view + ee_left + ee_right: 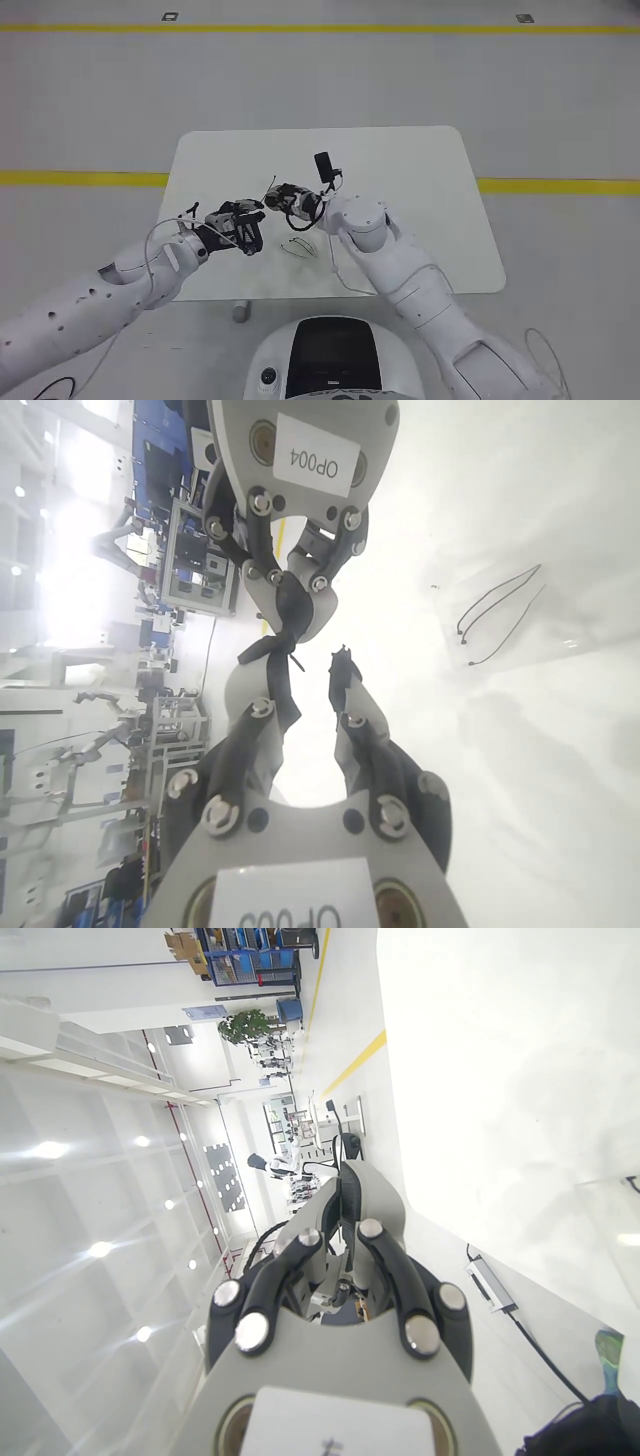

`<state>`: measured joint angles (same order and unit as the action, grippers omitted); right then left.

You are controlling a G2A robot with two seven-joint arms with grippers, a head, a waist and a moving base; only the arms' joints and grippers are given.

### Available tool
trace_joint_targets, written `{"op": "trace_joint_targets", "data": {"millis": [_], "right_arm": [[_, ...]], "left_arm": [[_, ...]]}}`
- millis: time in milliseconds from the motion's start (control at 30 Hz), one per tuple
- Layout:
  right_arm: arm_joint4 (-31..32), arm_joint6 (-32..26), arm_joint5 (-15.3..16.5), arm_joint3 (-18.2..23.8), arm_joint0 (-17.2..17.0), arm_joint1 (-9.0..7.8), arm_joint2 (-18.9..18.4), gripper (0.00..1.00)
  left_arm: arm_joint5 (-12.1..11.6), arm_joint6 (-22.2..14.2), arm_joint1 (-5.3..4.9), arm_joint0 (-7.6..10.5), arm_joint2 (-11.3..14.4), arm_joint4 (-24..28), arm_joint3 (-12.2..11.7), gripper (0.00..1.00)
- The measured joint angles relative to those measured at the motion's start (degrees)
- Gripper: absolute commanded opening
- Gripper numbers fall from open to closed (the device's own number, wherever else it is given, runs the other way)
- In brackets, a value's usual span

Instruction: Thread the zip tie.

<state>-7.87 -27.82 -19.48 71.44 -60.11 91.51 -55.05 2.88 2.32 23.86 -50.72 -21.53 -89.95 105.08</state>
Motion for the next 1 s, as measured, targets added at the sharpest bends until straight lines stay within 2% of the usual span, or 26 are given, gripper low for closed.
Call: {"op": "trace_joint_targets", "data": {"millis": [367, 467, 600, 833, 867, 900, 1000], "right_arm": [[-0.30, -0.51, 0.00, -0.51, 0.55, -0.28, 0.93, 0.00], [-0.25, -0.44, 0.00, -0.59, 0.69, -0.34, 1.23, 0.00], [0.32, -0.31, 0.00, -0.56, 0.82, -0.45, 1.92, 0.00], [0.15, -0.18, 0.00, -0.57, 0.97, -0.52, 2.83, 0.00], [0.10, -0.17, 0.00, -0.59, 1.00, -0.55, 2.88, 0.36], [0.00, -0.17, 0.00, -0.59, 1.02, -0.58, 2.92, 1.00], [-0.23, -0.05, 0.00, -0.42, 0.96, -0.68, 2.93, 1.00]], "left_arm": [[1.97, 0.45, 0.23, 2.27, 2.99, 0.00, -0.59, 0.17], [2.27, 0.19, 0.22, 2.73, 3.62, 0.00, -0.60, 0.13], [1.98, -1.03, 0.19, 3.37, 4.43, 0.00, -0.58, 0.00], [2.46, -1.09, 0.26, 3.92, 5.34, 0.00, -0.68, 0.00], [2.59, -1.10, 0.27, 3.94, 5.41, 0.00, -0.71, 0.00], [2.77, -1.10, 0.27, 3.96, 5.49, 0.00, -0.76, 0.00], [3.37, -1.23, 0.22, 3.83, 5.54, 0.00, -0.86, 0.00]]}}
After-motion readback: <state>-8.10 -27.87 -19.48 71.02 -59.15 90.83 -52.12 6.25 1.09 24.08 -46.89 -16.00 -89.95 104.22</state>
